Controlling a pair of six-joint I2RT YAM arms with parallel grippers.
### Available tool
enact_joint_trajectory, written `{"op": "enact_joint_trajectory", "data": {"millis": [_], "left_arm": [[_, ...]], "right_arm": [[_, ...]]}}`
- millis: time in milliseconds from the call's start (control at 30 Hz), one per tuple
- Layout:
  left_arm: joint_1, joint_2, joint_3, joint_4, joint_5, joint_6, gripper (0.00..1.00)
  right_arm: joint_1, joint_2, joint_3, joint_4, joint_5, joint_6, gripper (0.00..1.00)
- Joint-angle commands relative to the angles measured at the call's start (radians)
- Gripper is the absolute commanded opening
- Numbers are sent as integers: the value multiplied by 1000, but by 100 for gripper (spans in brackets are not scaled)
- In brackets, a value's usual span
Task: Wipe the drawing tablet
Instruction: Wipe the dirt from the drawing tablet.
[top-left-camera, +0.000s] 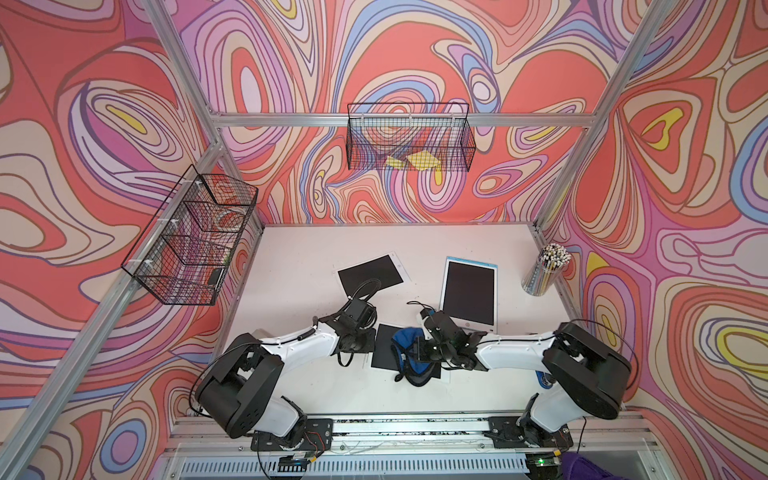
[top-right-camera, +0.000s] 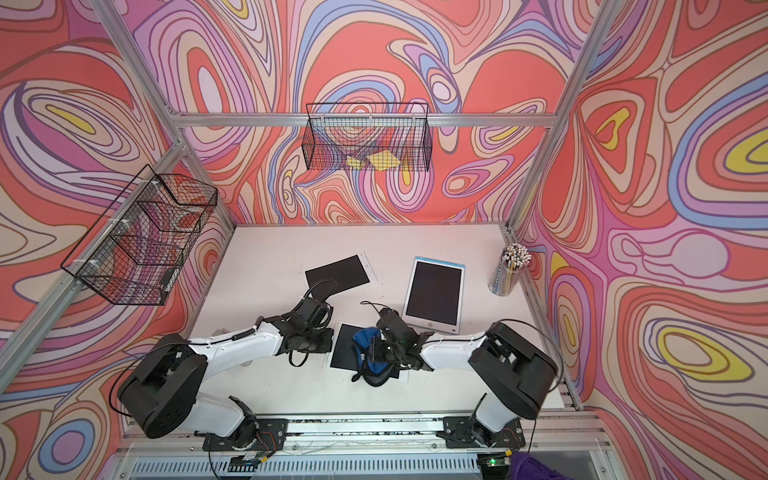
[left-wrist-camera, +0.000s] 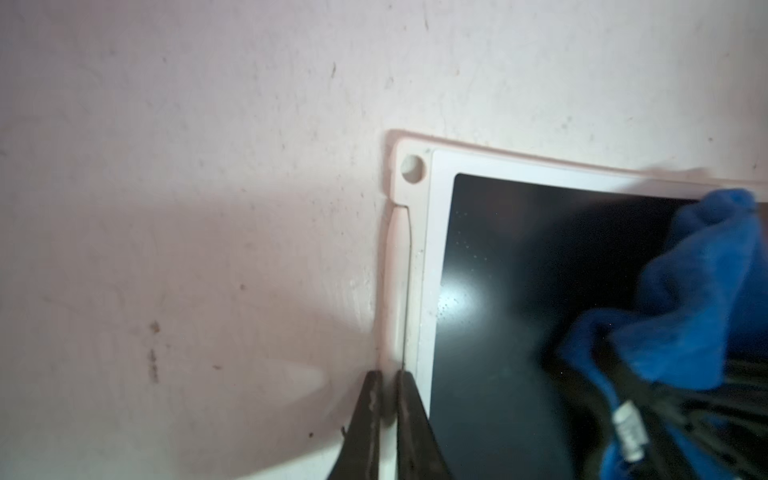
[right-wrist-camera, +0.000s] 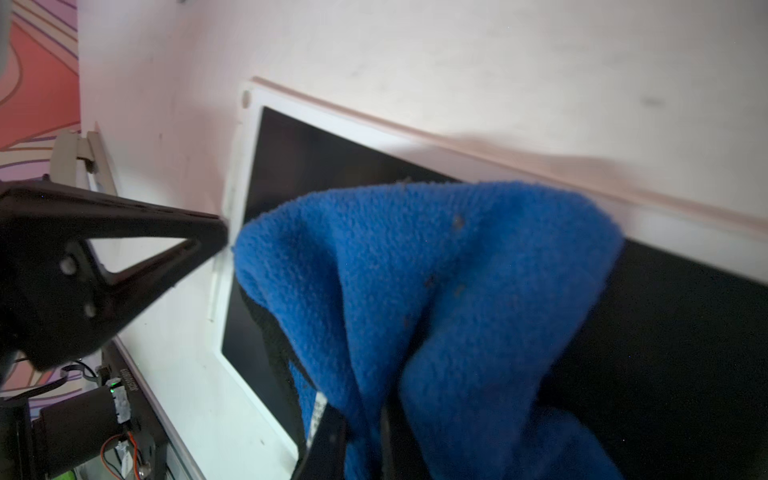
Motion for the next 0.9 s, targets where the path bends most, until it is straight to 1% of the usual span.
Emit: {"op": "enact_joint_trajectory", "data": {"millis": [0,67,167,267,367,467,533,600,667,767,833,867], "left_arm": [[-3,46,-54,-103,-46,-28,6],[-3,45,-55,-103,-45,-28,6],[-3,47,-54,-103,-44,-27,6],[-3,47,-54,-101,-42,-27,5],[-3,49,-53,-102,-39,-26,5],[-3,49,-55,-97,-36,-31,5],[-3,50,-58,-95,-36,-33,5],[-3,51,-61,-93,-35,-34,5],[-3,49,-63,-92,-36,-35,5],[-3,45,-65,-95,-36,-36,5],[-3,43,-66,-94,-38,-36,5],[-3,42,-66,-94,-38,-35,5]], "right_arm": [[-62,-56,-107,-260,64,-38,0],[-77,-86,-128,-253,51,-33,0],[-76,-45,-111,-208,12,-26,0],[-45,38,-77,-115,-26,4,0],[42,153,31,-100,-8,17,0],[114,280,127,-42,-27,49,0],[138,364,176,2,-54,69,0],[142,405,184,35,-71,86,0],[140,396,163,30,-53,95,0],[113,324,108,-25,-10,79,0],[67,265,49,-57,1,68,0],[33,204,17,-75,4,61,0]]}}
